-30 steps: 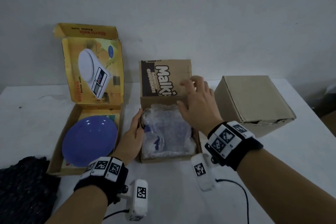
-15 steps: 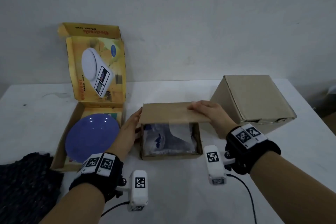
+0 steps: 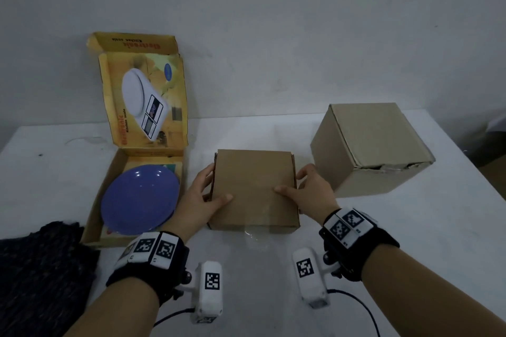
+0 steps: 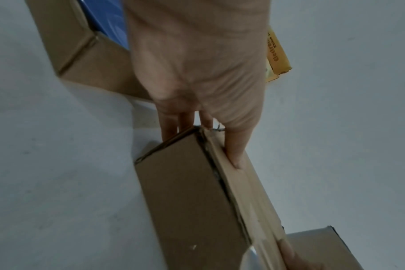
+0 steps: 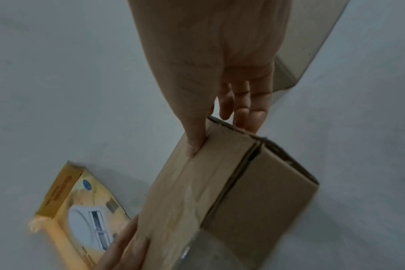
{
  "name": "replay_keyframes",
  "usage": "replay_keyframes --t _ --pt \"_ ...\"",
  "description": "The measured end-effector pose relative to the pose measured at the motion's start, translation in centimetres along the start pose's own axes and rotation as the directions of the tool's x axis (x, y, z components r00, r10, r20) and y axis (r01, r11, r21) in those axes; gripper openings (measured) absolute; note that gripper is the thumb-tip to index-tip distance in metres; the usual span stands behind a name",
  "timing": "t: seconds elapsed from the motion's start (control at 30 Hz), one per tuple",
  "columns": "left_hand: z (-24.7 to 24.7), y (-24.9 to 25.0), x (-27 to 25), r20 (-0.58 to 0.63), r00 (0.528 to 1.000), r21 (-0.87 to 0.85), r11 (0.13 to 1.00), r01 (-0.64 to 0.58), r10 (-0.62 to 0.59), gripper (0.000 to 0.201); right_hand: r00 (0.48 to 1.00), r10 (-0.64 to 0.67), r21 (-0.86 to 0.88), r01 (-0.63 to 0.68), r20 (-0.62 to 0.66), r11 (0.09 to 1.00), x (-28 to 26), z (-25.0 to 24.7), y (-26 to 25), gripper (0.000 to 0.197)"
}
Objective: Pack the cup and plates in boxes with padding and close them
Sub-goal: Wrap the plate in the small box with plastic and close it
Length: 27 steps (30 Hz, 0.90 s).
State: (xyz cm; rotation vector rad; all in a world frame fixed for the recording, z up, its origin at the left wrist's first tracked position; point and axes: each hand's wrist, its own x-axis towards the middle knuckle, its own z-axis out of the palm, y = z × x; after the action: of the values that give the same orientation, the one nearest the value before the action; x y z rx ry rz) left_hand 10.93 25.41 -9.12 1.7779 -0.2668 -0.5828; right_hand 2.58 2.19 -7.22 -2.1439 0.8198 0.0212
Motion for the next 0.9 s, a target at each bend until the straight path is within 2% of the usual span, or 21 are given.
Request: replay_keyframes --t 0.07,0.2,0.23,0.27,0.3,0.33,0.4,0.43,0.47,0.5,0.53,0.63,0.7,0.8,0.9 --pt "0.1 0.1 -0.2 0.017 1.000 0.021 1.000 -0.010 0.010 0.086 1.000 -0.009 -0.026 0.008 -0.016 1.000 0.0 0.0 -0.2 0.055" --pt "0.4 0.6 -0.3 0.041 0.999 0.046 0.999 -0.008 0.006 0.085 0.989 -0.122 -0.157 0.107 -0.086 0.982 -0.7 0.0 -0.9 0.040" --pt "0.5 0.6 -0.2 0.041 0.999 0.045 0.999 -0.003 0.001 0.085 0.977 -0.173 -0.186 0.149 -0.122 0.971 -1.2 0.3 -0.8 0.038" --pt "0.5 0.6 -0.2 0.038 0.999 0.049 0.999 0.002 -0.003 0.085 0.946 -0.279 -0.232 0.237 -0.167 0.943 -2.0 0.8 -0.6 0.038" --pt "0.6 0.6 -0.2 0.033 0.999 0.057 0.998 0.002 -0.004 0.085 0.882 -0.431 -0.293 0.368 -0.192 0.883 -2.8 1.2 -0.4 0.038" --pt "0.7 0.5 -0.2 0.030 1.000 0.062 0.998 0.002 -0.004 0.086 0.795 -0.581 -0.335 0.508 -0.171 0.794 -3.7 1.4 -0.2 0.040" --pt "0.6 0.4 -0.2 0.023 1.000 0.065 0.998 0.000 -0.001 0.087 0.622 -0.782 -0.409 0.724 0.038 0.556 -5.3 1.4 0.3 0.049" --pt "0.6 0.4 -0.3 0.023 1.000 0.068 0.998 -0.004 0.002 0.087 0.548 -0.816 -0.477 0.776 0.184 0.414 -5.9 1.5 0.6 0.055" --pt "0.6 0.3 -0.3 0.026 1.000 0.072 0.997 -0.007 0.006 0.087 0.497 -0.812 -0.541 0.792 0.306 0.281 -6.2 1.6 0.8 0.057" --pt "0.7 0.3 -0.3 0.029 1.000 0.074 0.997 -0.012 0.010 0.087 0.465 -0.805 -0.589 0.787 0.368 0.186 -6.3 1.8 1.1 0.054" --pt "0.7 0.3 -0.3 0.031 0.999 0.073 0.997 -0.015 0.012 0.087 0.445 -0.815 -0.616 0.775 0.372 0.142 -6.3 2.2 1.4 0.045" --pt "0.7 0.2 -0.2 0.029 0.999 0.053 0.999 -0.014 0.012 0.087 0.347 -0.902 -0.593 0.794 0.256 0.137 -6.1 3.4 2.0 0.010" --pt "0.7 0.0 -0.1 0.032 0.999 0.043 0.999 -0.010 0.008 0.087 0.288 -0.924 -0.592 0.801 0.252 0.088 -6.1 3.9 2.4 0.009" --pt "0.8 -0.2 0.0 0.034 0.999 0.038 0.999 -0.014 0.013 0.087 0.260 -0.918 -0.640 0.768 0.301 0.008 -6.2 4.2 2.1 0.014" --pt "0.8 -0.2 -0.1 0.026 1.000 0.049 0.999 -0.012 0.010 0.087 0.305 -0.892 -0.701 0.713 0.333 -0.018 -6.6 5.0 1.0 0.025"
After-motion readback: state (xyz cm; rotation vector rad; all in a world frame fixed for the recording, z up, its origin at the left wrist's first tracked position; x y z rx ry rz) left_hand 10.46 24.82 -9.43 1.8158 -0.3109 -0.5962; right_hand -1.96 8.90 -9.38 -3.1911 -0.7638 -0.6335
